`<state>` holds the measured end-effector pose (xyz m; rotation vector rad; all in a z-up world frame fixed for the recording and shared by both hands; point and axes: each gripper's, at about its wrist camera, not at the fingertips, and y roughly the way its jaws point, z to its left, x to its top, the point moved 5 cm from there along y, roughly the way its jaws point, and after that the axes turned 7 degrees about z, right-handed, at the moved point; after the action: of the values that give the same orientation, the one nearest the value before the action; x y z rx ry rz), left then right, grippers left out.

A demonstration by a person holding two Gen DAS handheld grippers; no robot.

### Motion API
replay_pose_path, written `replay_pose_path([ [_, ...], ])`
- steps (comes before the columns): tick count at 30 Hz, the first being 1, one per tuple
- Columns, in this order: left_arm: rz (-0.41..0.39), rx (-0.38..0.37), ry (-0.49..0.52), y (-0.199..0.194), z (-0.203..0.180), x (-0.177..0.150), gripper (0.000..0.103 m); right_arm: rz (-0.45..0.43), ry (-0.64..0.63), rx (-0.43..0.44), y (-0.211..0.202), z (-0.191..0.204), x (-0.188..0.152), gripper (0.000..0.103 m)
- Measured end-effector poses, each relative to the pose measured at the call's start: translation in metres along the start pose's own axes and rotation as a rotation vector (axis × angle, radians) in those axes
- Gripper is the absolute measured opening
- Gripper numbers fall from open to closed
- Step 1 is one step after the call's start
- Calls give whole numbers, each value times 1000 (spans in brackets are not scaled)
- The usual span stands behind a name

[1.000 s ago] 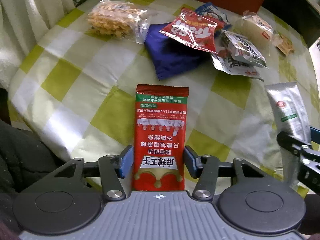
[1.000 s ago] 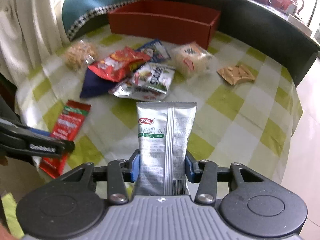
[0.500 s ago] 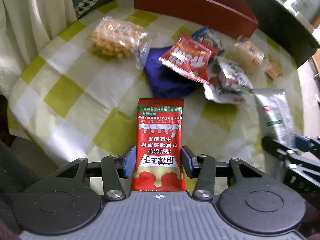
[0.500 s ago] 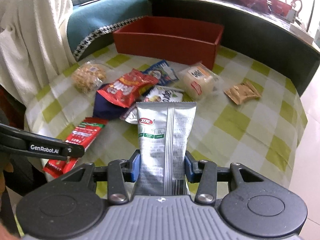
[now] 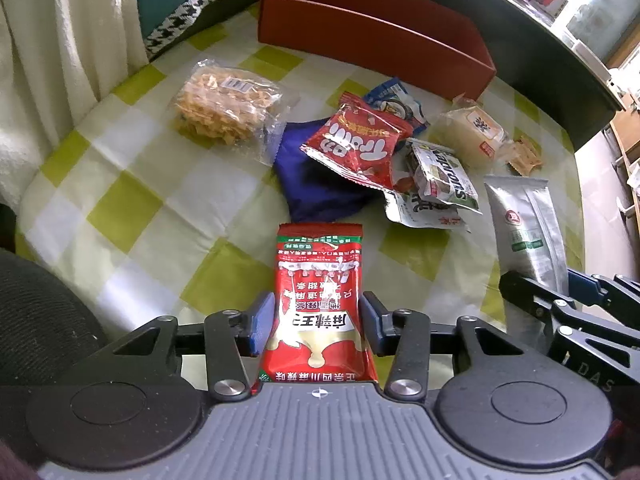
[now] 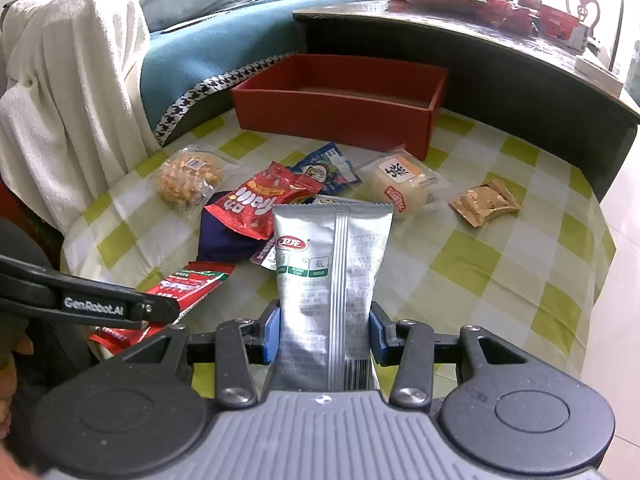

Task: Organize snacks
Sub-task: 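Carry both packets up and over to the red box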

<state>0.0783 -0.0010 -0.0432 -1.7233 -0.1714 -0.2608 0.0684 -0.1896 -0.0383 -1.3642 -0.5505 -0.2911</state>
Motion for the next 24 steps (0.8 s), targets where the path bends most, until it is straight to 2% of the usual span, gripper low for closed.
replay_pose_path([
  [3,8,55,20,15,-3,-2,54,11,-5,0,2,0,-2,45],
  [7,44,91,22,42,-5,-3,54,19,3,3,4,-3,-4,45],
  [10,30,118,27,47,-7,1,60,24,0,6,6,-3,-3,45],
  [12,39,133,19,53,-5,3,71,30,-4,10,7,-1,-3,45],
  [14,52,126,-5,59,-2,4,70,33,-8,8,8,-1,-2,45],
  [17,36,146,60,55,-10,1,60,32,-8,8,8,0,-1,45],
  [20,49,113,44,51,-9,0,55,22,-9,10,6,1,0,45],
  [24,35,67,20,36,-8,1,54,-2,-5,11,2,2,6,45],
])
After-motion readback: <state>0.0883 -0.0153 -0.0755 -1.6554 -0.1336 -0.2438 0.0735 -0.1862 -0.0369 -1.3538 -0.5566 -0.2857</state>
